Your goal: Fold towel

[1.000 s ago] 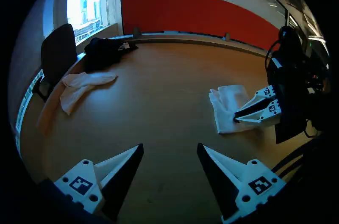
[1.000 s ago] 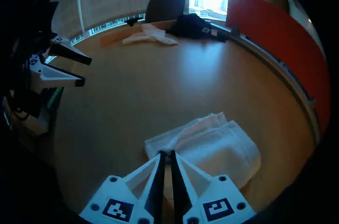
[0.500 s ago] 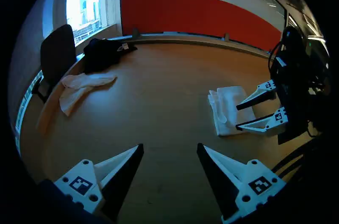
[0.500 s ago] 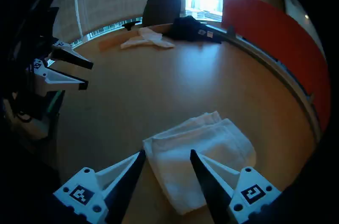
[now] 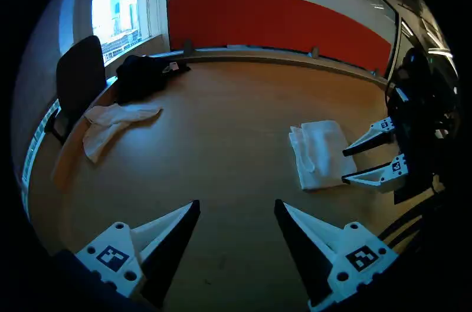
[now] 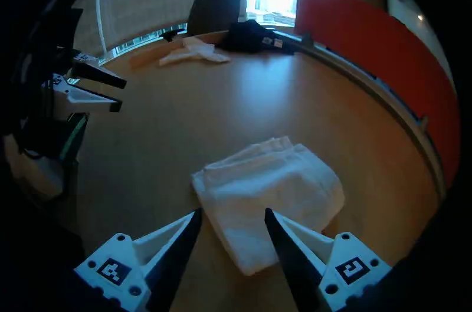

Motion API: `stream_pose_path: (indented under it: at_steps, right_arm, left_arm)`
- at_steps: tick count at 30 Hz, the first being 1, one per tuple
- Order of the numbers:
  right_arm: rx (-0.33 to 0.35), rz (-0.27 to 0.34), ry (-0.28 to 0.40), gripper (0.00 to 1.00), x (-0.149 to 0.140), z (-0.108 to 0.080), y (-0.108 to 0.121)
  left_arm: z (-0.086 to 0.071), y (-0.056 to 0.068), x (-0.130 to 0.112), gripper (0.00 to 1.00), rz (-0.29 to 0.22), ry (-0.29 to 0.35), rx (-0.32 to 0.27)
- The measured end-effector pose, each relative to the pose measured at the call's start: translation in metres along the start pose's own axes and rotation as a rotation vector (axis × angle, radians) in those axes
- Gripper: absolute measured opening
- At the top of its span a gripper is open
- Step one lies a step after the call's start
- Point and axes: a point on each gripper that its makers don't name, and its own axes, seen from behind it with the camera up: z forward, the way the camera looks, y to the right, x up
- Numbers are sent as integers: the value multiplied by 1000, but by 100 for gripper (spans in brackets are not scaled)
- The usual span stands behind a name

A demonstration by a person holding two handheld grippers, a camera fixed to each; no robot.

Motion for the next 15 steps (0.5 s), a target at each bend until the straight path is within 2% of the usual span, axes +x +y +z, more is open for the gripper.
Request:
stream_pose_path:
  at_steps: [9, 15]
  right_arm:
    - [-44, 46, -24, 82, -31, -17, 9]
    - [-61, 60, -32, 80, -40, -23, 13]
  left_arm:
    - [0, 5, 2, 94, 9, 5, -8]
    - [0, 4, 1, 94, 12, 4, -9]
